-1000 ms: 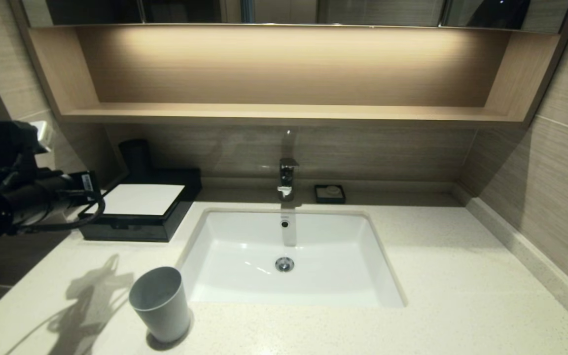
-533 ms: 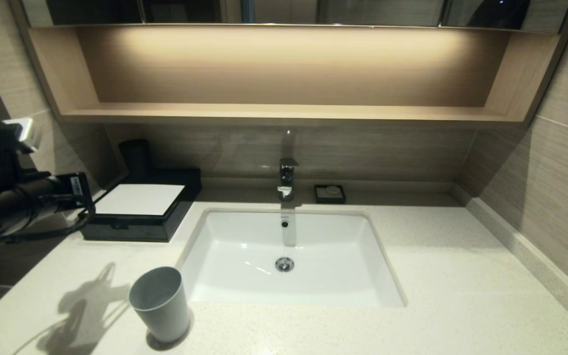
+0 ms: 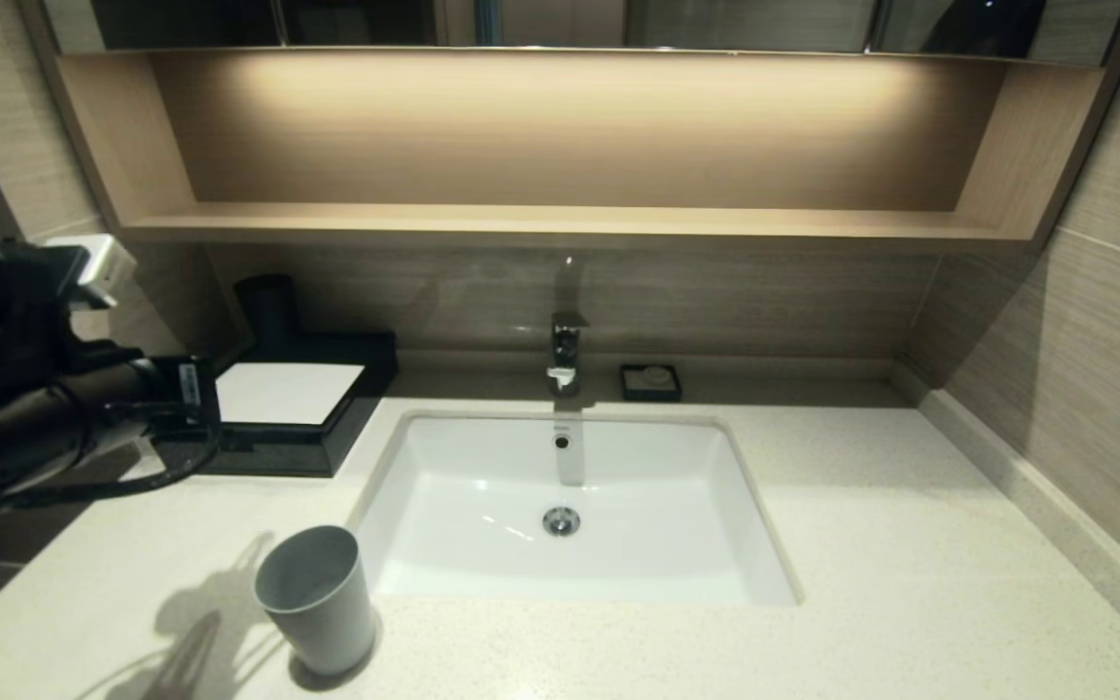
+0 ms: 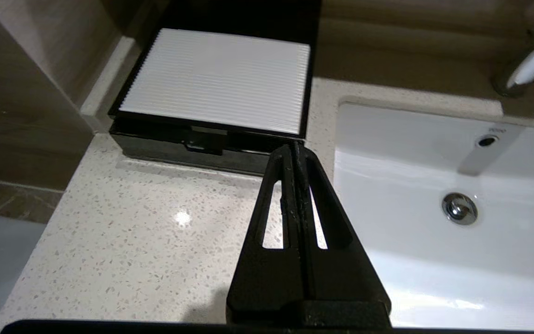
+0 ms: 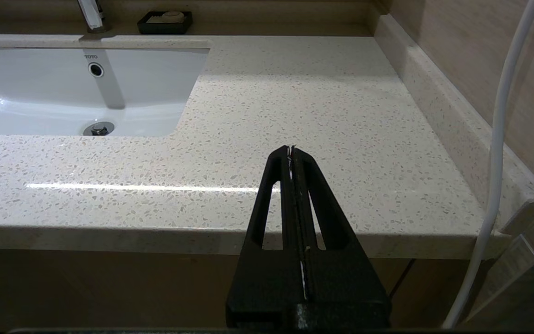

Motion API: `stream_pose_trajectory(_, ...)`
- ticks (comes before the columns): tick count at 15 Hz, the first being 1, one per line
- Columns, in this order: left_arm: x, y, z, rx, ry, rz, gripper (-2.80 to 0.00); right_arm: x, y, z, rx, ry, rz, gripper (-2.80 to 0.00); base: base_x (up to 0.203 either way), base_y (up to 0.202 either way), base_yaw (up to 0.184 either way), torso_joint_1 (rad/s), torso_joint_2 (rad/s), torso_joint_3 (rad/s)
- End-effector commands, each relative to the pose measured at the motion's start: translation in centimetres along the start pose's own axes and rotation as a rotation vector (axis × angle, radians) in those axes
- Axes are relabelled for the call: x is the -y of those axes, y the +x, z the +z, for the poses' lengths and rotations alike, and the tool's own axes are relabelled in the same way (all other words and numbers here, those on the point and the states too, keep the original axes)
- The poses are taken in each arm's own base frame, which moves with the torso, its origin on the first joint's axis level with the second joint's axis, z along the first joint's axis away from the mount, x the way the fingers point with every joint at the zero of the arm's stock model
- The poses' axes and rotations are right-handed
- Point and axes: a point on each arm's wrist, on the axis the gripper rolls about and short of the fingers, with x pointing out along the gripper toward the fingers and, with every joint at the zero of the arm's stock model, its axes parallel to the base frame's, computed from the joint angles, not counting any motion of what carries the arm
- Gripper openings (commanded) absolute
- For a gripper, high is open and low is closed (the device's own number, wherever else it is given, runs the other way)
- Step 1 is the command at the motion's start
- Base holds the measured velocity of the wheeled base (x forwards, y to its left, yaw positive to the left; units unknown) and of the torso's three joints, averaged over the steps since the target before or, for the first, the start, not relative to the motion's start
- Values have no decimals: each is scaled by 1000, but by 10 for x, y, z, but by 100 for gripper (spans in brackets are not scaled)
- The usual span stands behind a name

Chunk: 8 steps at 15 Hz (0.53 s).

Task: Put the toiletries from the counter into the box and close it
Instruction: Pick up the cup

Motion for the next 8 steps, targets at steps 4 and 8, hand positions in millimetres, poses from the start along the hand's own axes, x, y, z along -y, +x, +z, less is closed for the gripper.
stream_pose_trajectory(4,20,-12,6,-24,37,-85,-280,0,0,0,-1,0,0,-280,0,0,0,0,0,0)
stream_pose_trajectory(8,33,-18,2,-93,73,-135,-280,0,0,0,0,0,0,-280,0,0,0,0,0,0)
